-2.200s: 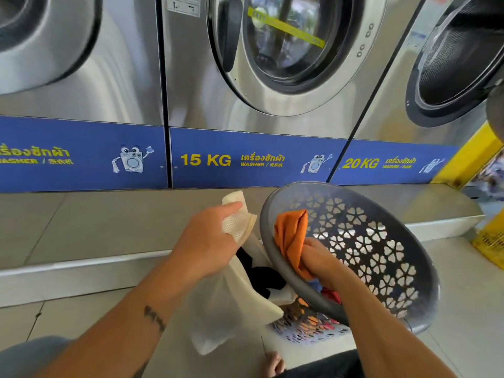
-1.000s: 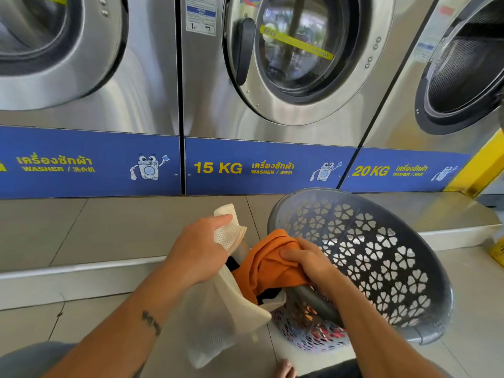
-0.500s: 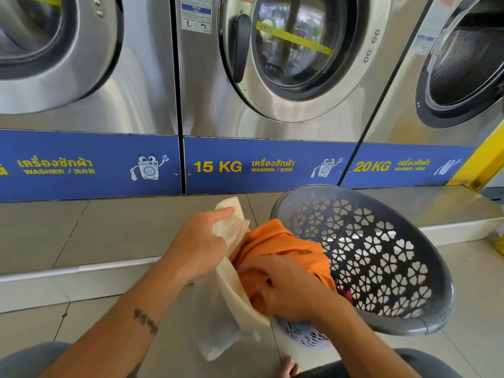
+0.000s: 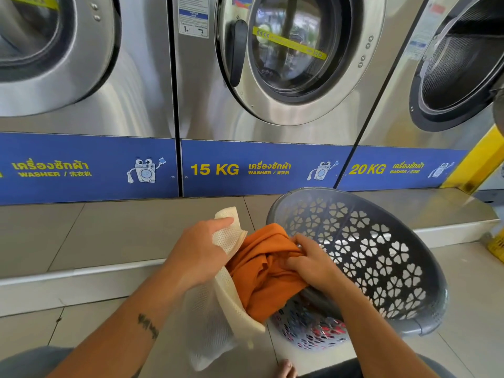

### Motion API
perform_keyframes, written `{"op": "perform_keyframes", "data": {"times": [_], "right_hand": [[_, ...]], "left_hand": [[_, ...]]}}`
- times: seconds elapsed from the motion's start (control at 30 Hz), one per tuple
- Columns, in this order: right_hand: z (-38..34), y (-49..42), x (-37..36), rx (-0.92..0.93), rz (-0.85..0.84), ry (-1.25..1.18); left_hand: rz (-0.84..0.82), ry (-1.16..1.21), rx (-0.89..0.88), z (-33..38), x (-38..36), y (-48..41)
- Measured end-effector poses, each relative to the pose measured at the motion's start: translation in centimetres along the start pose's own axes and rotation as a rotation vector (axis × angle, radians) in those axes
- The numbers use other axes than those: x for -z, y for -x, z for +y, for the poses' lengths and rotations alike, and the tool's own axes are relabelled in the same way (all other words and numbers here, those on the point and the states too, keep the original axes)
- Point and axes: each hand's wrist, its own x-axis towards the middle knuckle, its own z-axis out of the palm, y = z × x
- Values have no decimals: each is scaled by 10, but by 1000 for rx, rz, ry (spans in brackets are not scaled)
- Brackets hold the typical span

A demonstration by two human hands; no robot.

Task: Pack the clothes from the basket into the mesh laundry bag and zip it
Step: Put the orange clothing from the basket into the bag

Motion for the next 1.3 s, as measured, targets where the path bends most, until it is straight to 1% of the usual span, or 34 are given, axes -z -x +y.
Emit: {"op": "perform_keyframes", "data": {"times": [0.07, 0.13, 0.23, 0.27, 0.3, 0.37, 0.4, 0.43, 0.47, 0.53, 0.57, 0.6, 0.63, 0.67, 0.7, 0.77, 0.8, 0.83, 0.97, 1.07, 1.17, 1.27, 1.3], "right_hand": [[-9, 4, 2, 131, 125, 144], [-23, 14, -1, 275, 231, 233], [-44, 34, -16, 483, 274, 330], [-46, 38, -23, 534, 240, 368], [-46, 40, -31, 556, 168, 429], [-41, 42, -45, 568, -50, 632], [-38, 42, -49, 573, -153, 700], [-37, 41, -49, 575, -204, 711], [-38, 41, -44, 566, -197, 683], [-42, 40, -31, 558, -42, 587], [-43, 38, -22, 529, 30, 552], [-41, 35, -14, 443, 64, 557], [-37, 32, -6, 322, 55, 575], [-31, 29, -3, 191, 6, 561], [-23, 25, -2, 103, -53, 487], [-10, 18, -7, 39, -108, 196], [-8, 18, -7, 41, -83, 99], [-7, 17, -8, 67, -32, 72], [-18, 21, -8, 186, 130, 210], [-36, 31, -9, 283, 199, 172], [-50, 43, -23, 337, 135, 46], [-42, 47, -56, 346, -38, -110], [-35, 46, -68, 332, -78, -118]], "left_hand": [[1, 9, -5, 2, -1, 1], [3, 28, 3, 2, -1, 0], [11, 68, 40, 0, 4, -4], [17, 85, 47, 0, 6, -6], [24, 100, 50, -2, 8, -7], [31, 124, 47, -3, 8, -8], [28, 132, 43, -3, 8, -7], [24, 134, 38, -4, 8, -7], [21, 129, 32, -5, 7, -7], [32, 115, 29, -7, 6, -8], [42, 108, 32, -7, 6, -8], [51, 99, 34, -8, 5, -9], [58, 90, 35, -7, 5, -9], [63, 83, 36, -7, 4, -9], [65, 77, 34, -6, 3, -9], [61, 70, 26, -6, 2, -8], [56, 68, 25, -5, 1, -8], [52, 66, 23, -4, 1, -7], [31, 47, 13, -1, -2, -4], [16, 59, 26, -3, -2, -3], [-4, 63, 41, -8, -2, -5], [-37, 99, 76, -15, -7, -8], [-39, 103, 87, -19, -9, -7]]}}
